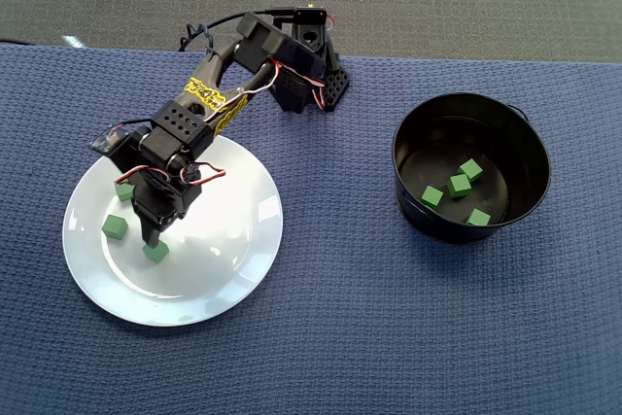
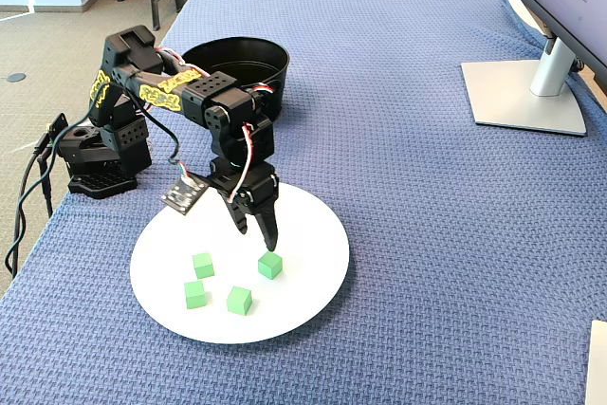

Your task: Pick up the green cubes from the white plate and place them in the black recipient

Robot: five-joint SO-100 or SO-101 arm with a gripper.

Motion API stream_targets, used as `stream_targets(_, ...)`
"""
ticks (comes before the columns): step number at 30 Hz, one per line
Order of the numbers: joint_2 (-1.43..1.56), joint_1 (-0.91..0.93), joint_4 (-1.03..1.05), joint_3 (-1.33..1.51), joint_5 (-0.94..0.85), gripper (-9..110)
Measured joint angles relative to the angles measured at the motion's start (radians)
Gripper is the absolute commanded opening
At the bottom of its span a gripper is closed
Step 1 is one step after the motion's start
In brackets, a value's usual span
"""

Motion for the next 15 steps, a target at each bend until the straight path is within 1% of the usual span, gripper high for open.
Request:
stream_targets(7,-0.054,0.002,-0.009,-0.087,-0.055,20)
stream_targets(15,-0.141,0.043,-0.017,-0.153,-0.083,20)
